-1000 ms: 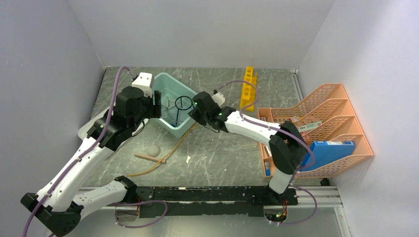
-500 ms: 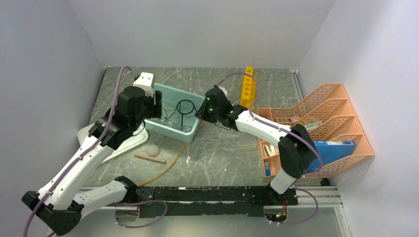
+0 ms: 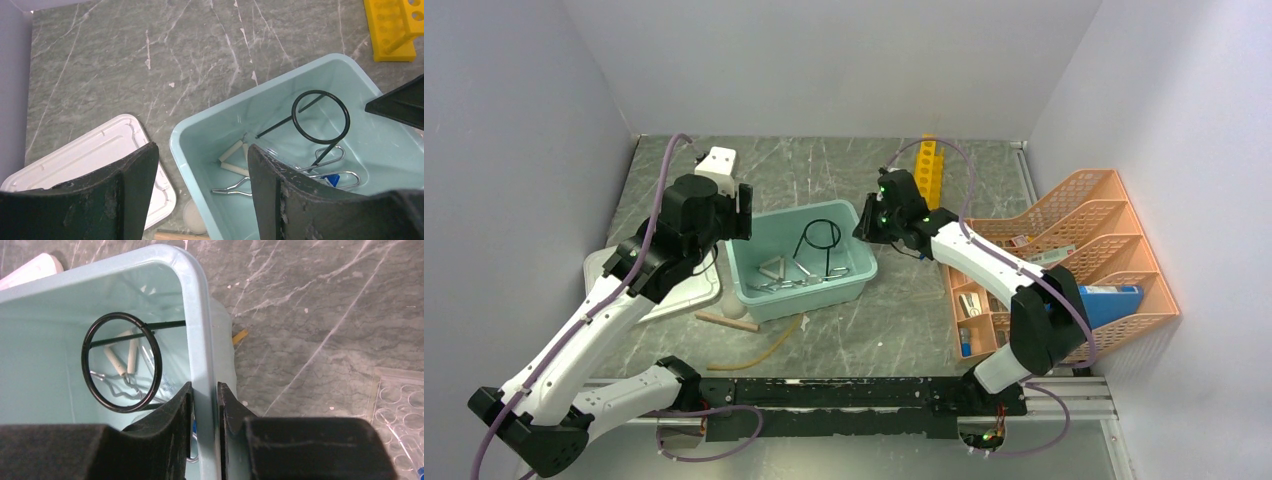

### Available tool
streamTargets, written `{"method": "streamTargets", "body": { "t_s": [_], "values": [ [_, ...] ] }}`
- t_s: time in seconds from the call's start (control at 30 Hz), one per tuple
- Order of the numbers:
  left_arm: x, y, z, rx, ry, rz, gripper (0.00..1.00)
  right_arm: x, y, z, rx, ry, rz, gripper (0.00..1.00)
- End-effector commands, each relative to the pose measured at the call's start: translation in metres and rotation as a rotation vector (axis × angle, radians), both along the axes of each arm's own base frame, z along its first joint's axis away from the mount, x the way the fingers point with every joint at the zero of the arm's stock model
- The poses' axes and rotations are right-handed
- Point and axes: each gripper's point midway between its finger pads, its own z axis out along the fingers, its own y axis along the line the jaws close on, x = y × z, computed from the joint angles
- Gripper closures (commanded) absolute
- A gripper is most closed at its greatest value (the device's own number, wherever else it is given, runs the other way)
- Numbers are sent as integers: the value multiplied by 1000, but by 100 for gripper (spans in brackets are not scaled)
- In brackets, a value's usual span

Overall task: Organize the chemistry lab equipment
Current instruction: Adjust the storage box at the center of the board.

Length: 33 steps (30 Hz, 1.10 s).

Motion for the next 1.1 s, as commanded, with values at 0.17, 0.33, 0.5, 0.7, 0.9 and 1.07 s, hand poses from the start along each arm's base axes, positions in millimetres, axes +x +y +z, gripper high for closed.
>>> {"method": "streamTargets", "body": {
  "t_s": [0.17, 0.33, 0.5, 0.7, 0.9, 1.07],
  "values": [
    [0, -6, 6, -11, -23, -30, 30, 18, -5, 36, 74, -58, -27, 100],
    [1, -7, 4, -10, -19, -33, 30, 26, 5, 55, 140, -85, -40, 100],
    [0, -7, 2, -11, -22, -33, 29, 37, 5, 71, 172, -123, -85, 100],
    [-1, -6, 3, -12, -25, -31, 29, 56, 7, 85, 210, -152, -132, 100],
    [-1, -5, 2, -8, -23, -31, 29, 79, 16, 89, 247, -158, -139, 100],
    [-1, -4, 3, -7, -23, -28, 29, 100, 24, 83, 259, -155, -149, 100]
  ]
}}
